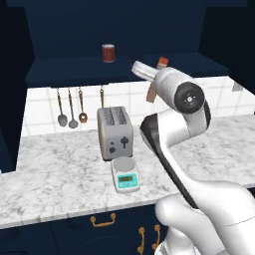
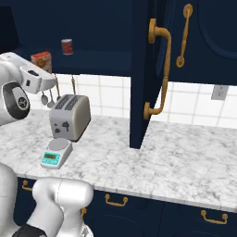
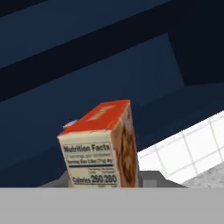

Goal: Pick the boxed food and place it on the digital scale for weighing, and close the cabinet.

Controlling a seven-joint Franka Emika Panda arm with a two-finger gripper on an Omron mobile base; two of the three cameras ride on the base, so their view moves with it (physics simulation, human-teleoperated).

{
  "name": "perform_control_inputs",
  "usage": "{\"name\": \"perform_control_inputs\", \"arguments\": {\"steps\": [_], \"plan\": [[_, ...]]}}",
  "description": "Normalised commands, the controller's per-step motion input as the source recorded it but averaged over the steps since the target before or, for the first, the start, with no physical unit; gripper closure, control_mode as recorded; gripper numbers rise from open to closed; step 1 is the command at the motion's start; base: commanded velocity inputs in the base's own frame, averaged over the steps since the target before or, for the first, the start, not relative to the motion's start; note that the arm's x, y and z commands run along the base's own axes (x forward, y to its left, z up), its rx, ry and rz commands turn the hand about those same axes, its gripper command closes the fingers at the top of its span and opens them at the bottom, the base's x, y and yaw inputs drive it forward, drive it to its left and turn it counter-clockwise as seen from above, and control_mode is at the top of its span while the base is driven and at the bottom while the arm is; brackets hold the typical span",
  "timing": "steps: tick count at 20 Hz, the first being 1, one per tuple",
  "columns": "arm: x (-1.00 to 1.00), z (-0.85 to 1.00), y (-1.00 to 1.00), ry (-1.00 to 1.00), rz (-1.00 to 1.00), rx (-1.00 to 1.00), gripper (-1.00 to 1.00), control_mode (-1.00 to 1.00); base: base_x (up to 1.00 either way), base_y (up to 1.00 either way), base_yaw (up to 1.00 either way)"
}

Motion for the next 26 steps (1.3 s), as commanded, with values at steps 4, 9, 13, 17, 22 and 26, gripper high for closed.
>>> {"name": "perform_control_inputs", "arguments": {"steps": [4,9,13,17,22,26], "plan": [[-0.89,-0.86,-0.11,0.06,0.50,0.00,1.00,-1.00,0.00,0.00,0.00],[-0.22,-0.64,0.00,0.00,0.71,0.00,1.00,-1.00,0.00,0.00,0.00],[0.09,-0.60,0.04,-0.01,0.71,0.00,1.00,-1.00,0.00,0.00,0.00],[0.36,-0.75,0.08,-0.07,0.62,-0.10,1.00,-1.00,0.00,0.00,0.00],[0.21,-0.59,0.26,0.00,0.29,-0.29,1.00,-1.00,0.00,0.00,0.00],[0.39,-0.53,0.31,0.02,0.00,-0.15,1.00,-1.00,0.00,0.00,0.00]]}}
